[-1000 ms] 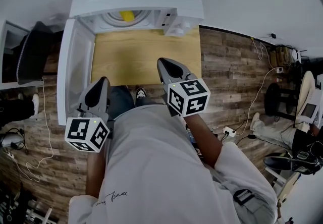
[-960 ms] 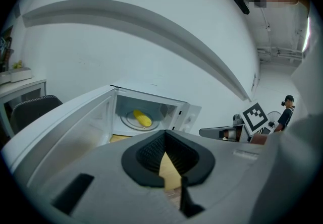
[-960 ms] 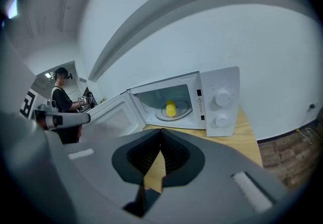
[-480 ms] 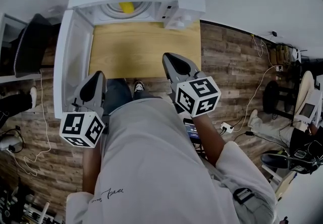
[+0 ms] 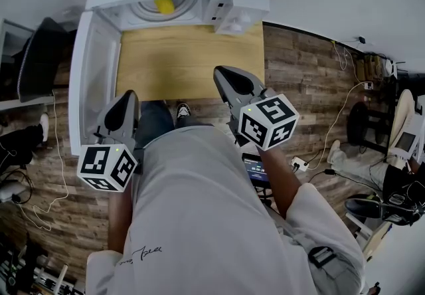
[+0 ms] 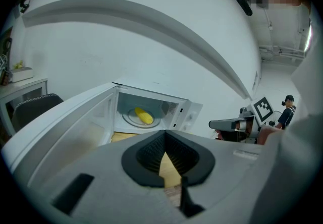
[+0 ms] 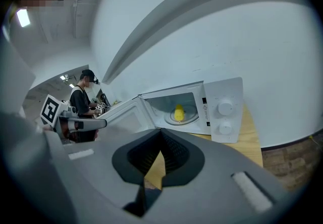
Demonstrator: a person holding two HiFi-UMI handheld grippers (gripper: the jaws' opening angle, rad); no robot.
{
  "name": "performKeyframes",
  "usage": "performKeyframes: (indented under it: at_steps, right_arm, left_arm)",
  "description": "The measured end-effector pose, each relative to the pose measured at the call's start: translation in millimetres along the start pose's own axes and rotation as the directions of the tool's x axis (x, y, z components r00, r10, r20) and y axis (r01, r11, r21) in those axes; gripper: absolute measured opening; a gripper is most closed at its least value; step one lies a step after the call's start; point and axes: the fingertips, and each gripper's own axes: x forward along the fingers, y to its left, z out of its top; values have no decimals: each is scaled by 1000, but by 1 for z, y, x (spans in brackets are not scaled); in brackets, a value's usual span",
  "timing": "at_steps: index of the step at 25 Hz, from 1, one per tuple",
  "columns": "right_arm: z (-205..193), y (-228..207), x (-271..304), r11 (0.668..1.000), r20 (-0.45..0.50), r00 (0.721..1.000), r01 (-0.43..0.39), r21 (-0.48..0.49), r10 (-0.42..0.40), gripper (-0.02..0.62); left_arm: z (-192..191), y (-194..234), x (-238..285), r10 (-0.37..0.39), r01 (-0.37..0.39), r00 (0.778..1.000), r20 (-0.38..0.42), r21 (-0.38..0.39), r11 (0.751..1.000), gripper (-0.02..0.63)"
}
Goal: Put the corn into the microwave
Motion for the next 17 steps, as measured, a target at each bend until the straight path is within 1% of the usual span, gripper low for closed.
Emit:
performKeyframes:
  at_steps: [9, 17]
  right_arm:
    - [-7, -6, 0, 999, -40, 999, 15, -46, -17, 11]
    - [-9, -21, 1, 997, -65, 997, 41, -70, -46, 11]
  left_arm:
    - [-4, -3, 4, 0, 0, 1000, -13, -6, 1000, -11]
    - [-8, -7, 11, -8, 7, 1000, -24, -7, 1000, -11]
